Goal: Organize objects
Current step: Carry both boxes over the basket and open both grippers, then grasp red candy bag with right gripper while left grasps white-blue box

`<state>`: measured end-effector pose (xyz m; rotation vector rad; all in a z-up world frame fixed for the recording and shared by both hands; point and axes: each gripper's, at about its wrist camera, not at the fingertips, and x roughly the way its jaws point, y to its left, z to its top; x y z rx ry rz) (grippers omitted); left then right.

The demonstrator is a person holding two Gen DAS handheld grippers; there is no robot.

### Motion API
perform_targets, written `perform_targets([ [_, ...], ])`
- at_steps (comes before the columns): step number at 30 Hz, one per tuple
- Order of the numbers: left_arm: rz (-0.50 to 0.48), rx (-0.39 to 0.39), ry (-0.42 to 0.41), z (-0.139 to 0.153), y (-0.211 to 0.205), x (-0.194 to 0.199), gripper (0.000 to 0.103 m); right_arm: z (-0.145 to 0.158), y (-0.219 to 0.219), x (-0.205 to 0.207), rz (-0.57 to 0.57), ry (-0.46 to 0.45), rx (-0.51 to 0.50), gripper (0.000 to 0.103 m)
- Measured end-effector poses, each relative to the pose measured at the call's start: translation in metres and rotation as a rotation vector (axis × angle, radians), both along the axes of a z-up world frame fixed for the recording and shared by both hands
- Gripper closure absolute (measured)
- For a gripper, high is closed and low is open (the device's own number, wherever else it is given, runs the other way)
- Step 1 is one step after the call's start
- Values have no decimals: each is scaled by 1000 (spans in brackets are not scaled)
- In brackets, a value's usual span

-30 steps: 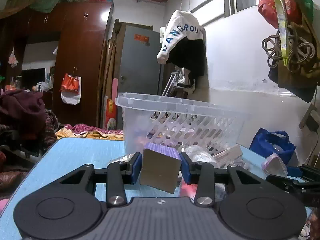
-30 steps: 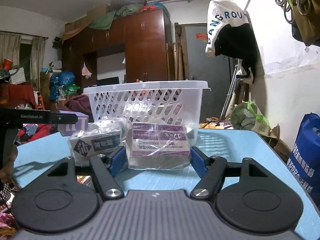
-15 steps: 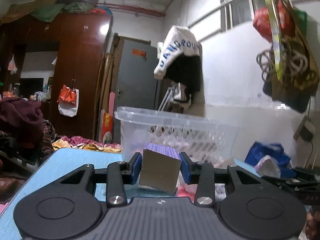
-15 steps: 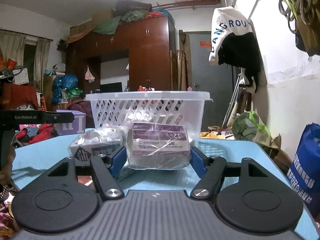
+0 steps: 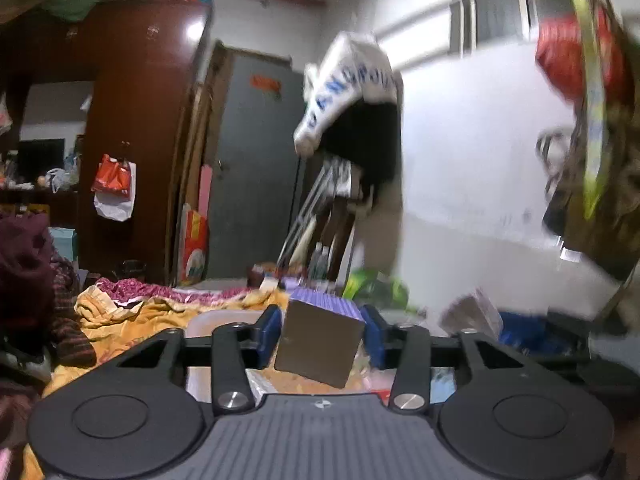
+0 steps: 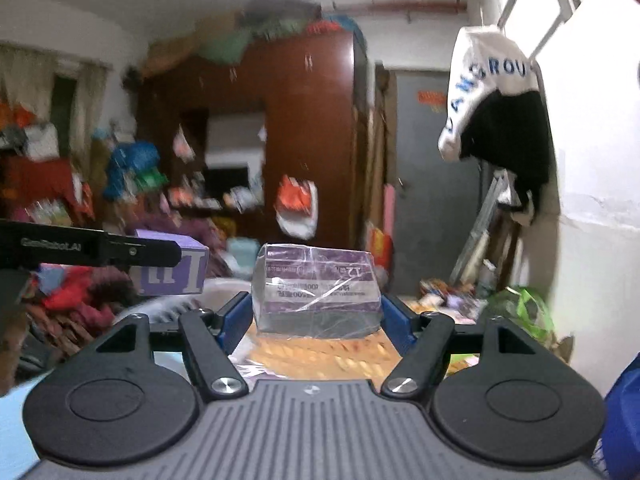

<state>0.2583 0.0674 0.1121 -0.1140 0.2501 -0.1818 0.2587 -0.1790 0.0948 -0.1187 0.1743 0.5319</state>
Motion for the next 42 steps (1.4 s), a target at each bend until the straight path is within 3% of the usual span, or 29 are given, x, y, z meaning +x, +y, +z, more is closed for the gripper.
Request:
perform_targets([
  [2, 24, 25, -16, -7, -2, 8, 19, -5, 6, 13, -30, 24, -18, 6],
  [3, 40, 21, -15, -9, -1, 9, 19, -7, 8, 15, -49, 34, -24, 2],
  [6, 10, -29, -41, -13, 7, -8, 19, -11, -3, -4, -60, 7, 3, 0],
  [8, 27, -21, -77, -17, 8, -35, 19, -12, -17, -18, -31, 12, 51, 0],
  [12, 9, 30, -52, -48, -2, -89, 16, -38, -43, -38, -50, 142, 95, 0],
  [17, -58, 38, 37, -94, -18, -109, 16, -88, -57, -45, -44, 275, 45, 0],
  [19, -83, 19, 59, -105, -22, -108, 16, -99, -56, -43, -83, 304, 3, 4],
  [22, -107, 57, 87, -114, -31, -102, 16, -106, -48, -33, -164, 315, -86, 14],
  [27, -146, 66, 85, -120, -40, -103, 17, -112, -44, -12, -87, 402, -82, 15],
  [31, -145, 83, 69, -122, -44, -109, 20, -121, -39, -4, -55, 447, -72, 32],
  [35, -136, 118, 68, -127, -56, -115, 20, -122, -36, -6, -32, 455, -75, 33],
  [36, -138, 139, 71, -129, -60, -115, 20, -122, -34, -6, -35, 454, -83, 36],
  [37, -132, 160, 71, -131, -65, -116, 21, -122, -32, -6, -36, 452, -89, 51],
  [38, -123, 176, 70, -133, -69, -116, 24, -121, -32, -8, -32, 447, -89, 53],
  [40, -113, 196, 67, -137, -72, -118, 40, -121, -36, -15, -30, 437, -80, 53],
  [41, -104, 193, 60, -137, -72, -119, 56, -120, -40, -20, -27, 430, -66, 53],
  [42, -100, 181, 57, -138, -70, -120, 60, -118, -46, -26, -27, 411, -39, 53],
])
